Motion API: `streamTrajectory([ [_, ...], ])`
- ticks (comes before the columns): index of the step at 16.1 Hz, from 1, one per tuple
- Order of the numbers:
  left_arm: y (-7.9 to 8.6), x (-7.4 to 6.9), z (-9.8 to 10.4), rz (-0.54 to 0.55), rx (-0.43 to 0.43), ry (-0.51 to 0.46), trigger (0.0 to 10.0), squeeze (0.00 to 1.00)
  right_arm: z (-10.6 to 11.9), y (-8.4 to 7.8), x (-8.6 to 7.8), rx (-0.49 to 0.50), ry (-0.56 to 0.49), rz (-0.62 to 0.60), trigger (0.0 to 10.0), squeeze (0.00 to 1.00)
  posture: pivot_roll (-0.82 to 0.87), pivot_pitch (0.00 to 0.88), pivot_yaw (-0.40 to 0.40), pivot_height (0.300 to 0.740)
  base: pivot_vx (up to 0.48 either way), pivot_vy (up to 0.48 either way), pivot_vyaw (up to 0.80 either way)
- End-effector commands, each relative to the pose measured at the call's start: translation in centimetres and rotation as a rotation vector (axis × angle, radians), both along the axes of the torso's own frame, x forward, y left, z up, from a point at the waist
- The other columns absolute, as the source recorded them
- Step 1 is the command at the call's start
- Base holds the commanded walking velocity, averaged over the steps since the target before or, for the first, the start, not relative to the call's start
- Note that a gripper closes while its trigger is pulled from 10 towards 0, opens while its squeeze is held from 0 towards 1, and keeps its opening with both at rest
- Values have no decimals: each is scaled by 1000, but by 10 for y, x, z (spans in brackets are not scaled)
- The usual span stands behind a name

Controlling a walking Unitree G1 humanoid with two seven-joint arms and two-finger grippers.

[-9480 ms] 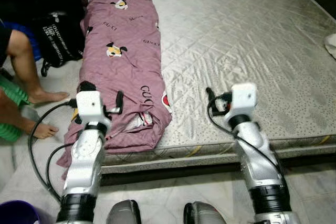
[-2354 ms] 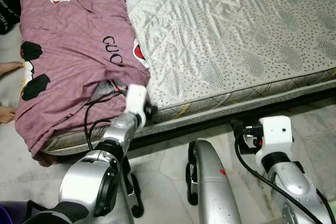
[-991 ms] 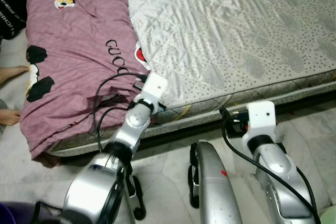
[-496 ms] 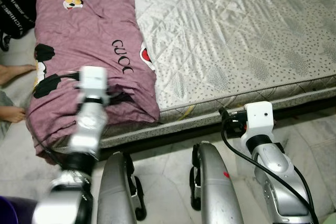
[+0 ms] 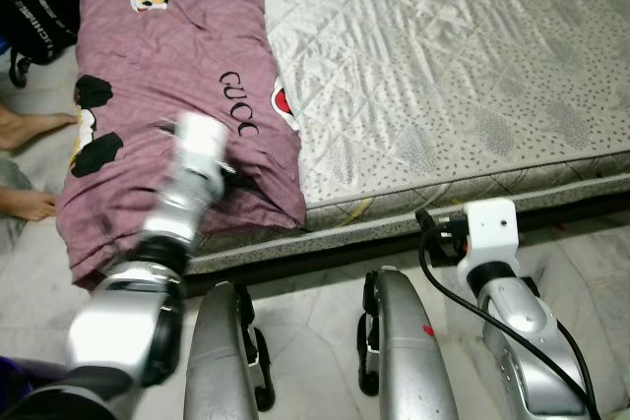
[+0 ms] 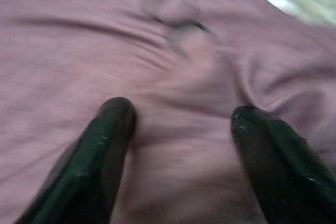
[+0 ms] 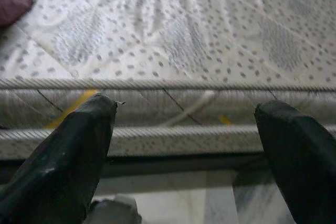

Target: Clean up the room

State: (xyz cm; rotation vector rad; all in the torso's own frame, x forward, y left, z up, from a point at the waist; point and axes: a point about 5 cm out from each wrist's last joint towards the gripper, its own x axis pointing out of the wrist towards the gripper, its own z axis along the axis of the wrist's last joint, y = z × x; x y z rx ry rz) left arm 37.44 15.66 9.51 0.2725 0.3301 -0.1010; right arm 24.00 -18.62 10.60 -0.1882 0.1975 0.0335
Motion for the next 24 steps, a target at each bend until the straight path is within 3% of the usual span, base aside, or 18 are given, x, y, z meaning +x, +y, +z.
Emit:
streamTrajectory([
  [1, -9, -6, -14, -70, 17, 82, 10000, 1000, 3, -6, -5, -15, -1, -14, 10000, 0, -233, 249, 42, 605, 0, 0, 0],
  [3, -56, -26, -41, -313, 21, 229, 10000, 1000, 4, -12, -6, -34, 6, -25, 10000, 0, -243, 246, 39, 605, 0, 0, 0],
  [5, -85, -46, -60, -460, 9, 322, 10000, 1000, 5, -14, -5, -47, 9, -24, 10000, 0, -246, 245, 34, 605, 0, 0, 0],
  [7, -104, -63, -72, -586, 19, 380, 10000, 1000, 4, -15, -3, -54, 18, -20, 10000, 0, -244, 243, 32, 605, 0, 0, 0],
  [9, -117, -66, -70, -650, 26, 331, 10000, 1000, 3, -15, 0, -56, 19, -17, 10000, 0, -232, 233, 32, 605, 0, 0, 0],
  [11, -123, -46, -37, -552, -76, 97, 10000, 1000, 3, -15, 2, -58, 17, -18, 10000, 0, -224, 229, 36, 605, 0, 0, 0],
  [13, -115, -36, -14, -500, -44, -61, 10000, 1000, 3, -15, 4, -57, 16, -23, 10000, 0, -216, 227, 44, 605, 0, 0, 0],
  [15, -104, -41, -8, -469, -2, -109, 10000, 1000, 3, -16, 5, -56, 15, -27, 10000, 0, -208, 227, 49, 605, 0, 0, 0],
  [16, -96, -50, -14, -478, 33, -79, 10000, 741, 2, -17, 5, -55, 15, -30, 10000, 0, -208, 227, 49, 605, 0, 0, 0],
  [17, -86, -60, -22, -460, 46, -42, 10000, 0, 2, -18, 6, -55, 15, -32, 10000, 0, -188, 229, 54, 605, 0, 0, 0],
  [18, -69, -68, -29, -416, 68, -25, 10000, 0, 1, -19, 8, -54, 15, -35, 10000, 0, -187, 229, 53, 605, 0, 0, 0],
  [21, -27, -67, -31, -259, 102, -8, 10000, 0, -1, -19, 10, -54, 25, -36, 10000, 0, -167, 233, 48, 605, 0, 0, 0],
  [24, -7, -63, -20, -197, 145, -15, 10000, 0, -6, -19, 9, -51, 52, -16, 10000, 0, -157, 236, 46, 605, 0, 0, 0],
])
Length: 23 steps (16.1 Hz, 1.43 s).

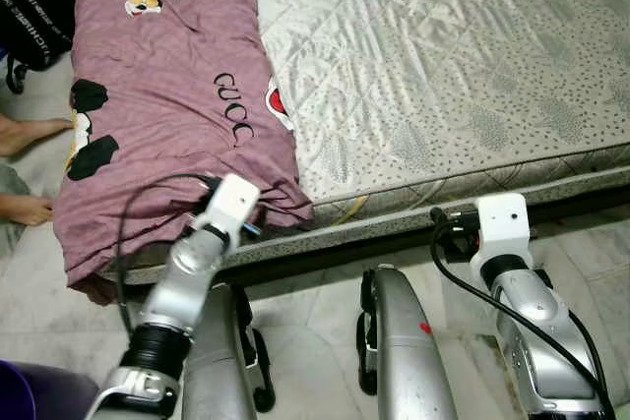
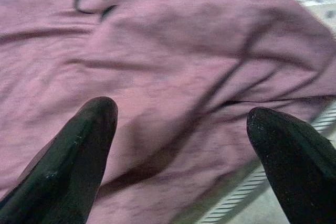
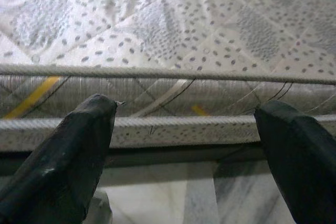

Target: Clean up the room

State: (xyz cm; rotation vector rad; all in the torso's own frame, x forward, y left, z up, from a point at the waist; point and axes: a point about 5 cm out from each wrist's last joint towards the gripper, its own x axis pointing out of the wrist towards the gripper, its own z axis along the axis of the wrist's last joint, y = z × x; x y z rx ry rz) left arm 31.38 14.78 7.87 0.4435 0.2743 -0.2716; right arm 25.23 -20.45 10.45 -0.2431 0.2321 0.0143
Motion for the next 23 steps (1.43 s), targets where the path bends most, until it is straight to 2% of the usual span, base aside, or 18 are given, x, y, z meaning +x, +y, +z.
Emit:
streamTrajectory([
  [1, 6, -3, 0, 13, 16, 18, 10000, 0, -8, 2, -4, -6, 32, 22, 10000, 0, -151, 241, 45, 605, 0, 0, 500],
  [7, 17, 3, 1, 53, 32, 29, 10000, 0, -13, 0, -7, 27, 50, 7, 10000, 0, -157, 255, 41, 605, 0, 0, 0],
  [10, 23, 16, 8, 96, 37, 7, 10000, 0, -14, 2, -9, 26, 49, 21, 10000, 0, -164, 259, 35, 560, 0, 0, 0],
  [13, 23, 28, 12, 105, 43, 1, 10000, 0, -16, 2, -9, 22, 55, 18, 10000, 0, -164, 258, 33, 555, 0, 0, 0],
  [17, 18, 41, 11, 77, 51, 41, 10000, 0, -13, 2, -9, 17, 43, 25, 10000, 0, -179, 261, 34, 555, 0, 0, 0],
  [18, 19, 44, 11, 76, 63, 37, 8314, 0, -13, 1, -10, 17, 41, 23, 10000, 0, -182, 259, 36, 555, 0, 0, 0],
  [19, 22, 46, 11, 81, 75, 34, 0, 0, -13, -1, -11, 15, 41, 17, 10000, 0, -189, 258, 40, 555, 0, 0, 0],
  [23, 29, 50, 11, 101, 78, 30, 0, 0, -14, -3, -14, 13, 45, 5, 10000, 0, -194, 255, 43, 555, 0, 0, 0],
])
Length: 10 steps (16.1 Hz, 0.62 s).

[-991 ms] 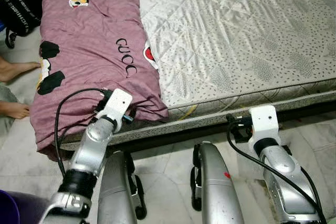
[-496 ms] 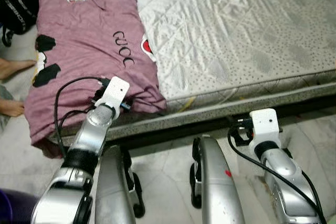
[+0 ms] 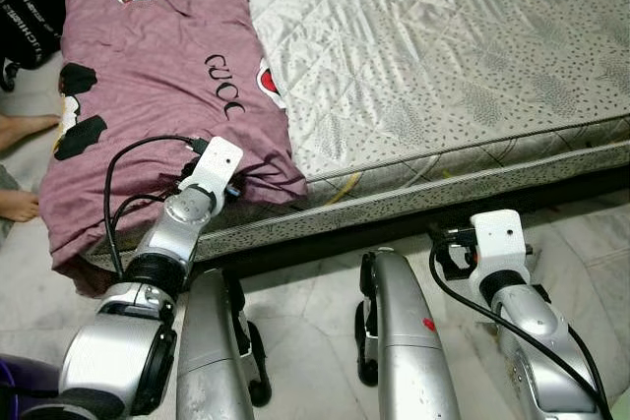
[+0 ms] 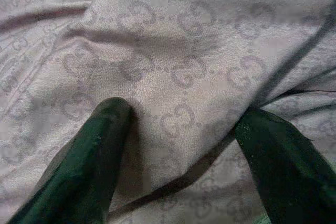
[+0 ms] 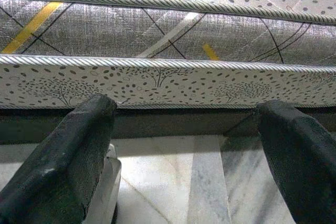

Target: Clean up the room

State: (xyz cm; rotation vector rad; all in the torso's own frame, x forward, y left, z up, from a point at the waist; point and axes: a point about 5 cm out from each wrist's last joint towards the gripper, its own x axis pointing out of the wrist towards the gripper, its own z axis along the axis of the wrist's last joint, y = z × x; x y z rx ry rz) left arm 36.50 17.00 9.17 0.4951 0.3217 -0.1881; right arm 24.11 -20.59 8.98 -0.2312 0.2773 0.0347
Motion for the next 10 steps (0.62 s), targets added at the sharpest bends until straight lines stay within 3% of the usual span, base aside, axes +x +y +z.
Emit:
streamTrajectory([
  [1, 8, -1, -3, 23, 13, 11, 0, 0, 0, -2, -3, -1, -2, -8, 10000, 0, -194, 255, 43, 555, 0, 0, 0],
  [4, 14, 0, -4, 42, 18, 5, 0, 0, 0, -2, -3, -1, -1, -6, 10000, 0, -193, 248, 39, 555, 0, 0, 0],
  [10, 9, 3, 1, 25, 1, -39, 0, 0, -1, -3, -2, -5, 0, -10, 10000, 0, -194, 244, 39, 555, 0, 0, 0],
])
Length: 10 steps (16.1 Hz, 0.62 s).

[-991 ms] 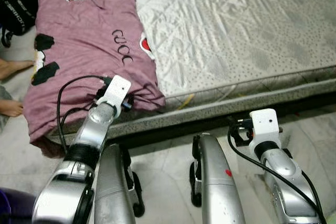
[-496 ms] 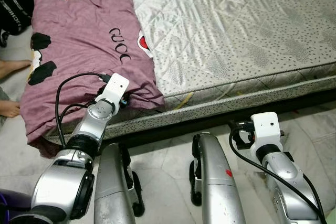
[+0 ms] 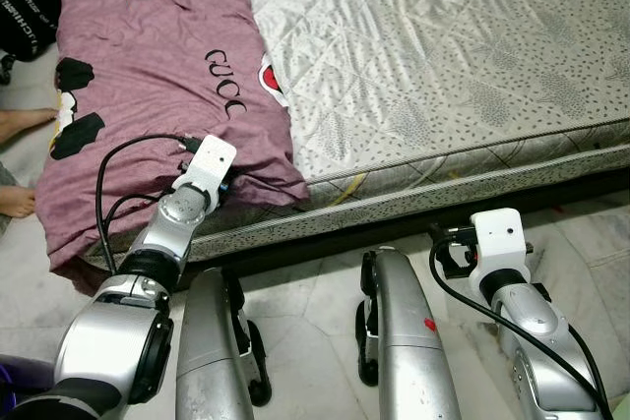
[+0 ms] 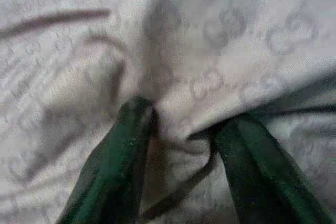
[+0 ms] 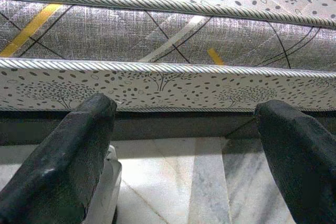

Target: Clean up the room

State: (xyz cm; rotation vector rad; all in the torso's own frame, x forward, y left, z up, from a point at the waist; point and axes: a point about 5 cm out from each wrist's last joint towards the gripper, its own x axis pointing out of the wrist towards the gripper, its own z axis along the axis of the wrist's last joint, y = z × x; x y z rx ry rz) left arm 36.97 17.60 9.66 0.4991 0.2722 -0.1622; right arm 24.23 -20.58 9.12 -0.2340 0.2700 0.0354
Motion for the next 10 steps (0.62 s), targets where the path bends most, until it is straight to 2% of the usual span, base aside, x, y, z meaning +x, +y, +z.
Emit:
streamTrajectory([
  [1, 3, -2, -3, 12, -3, 13, 0, 0, -2, -3, -3, -3, 7, -12, 10000, 0, -195, 244, 39, 555, 0, 0, 0],
  [10, -1, -2, -6, 11, -48, 23, 0, 0, -1, -4, 0, -11, 1, -18, 10000, 0, -199, 239, 37, 555, 0, 0, 0],
])
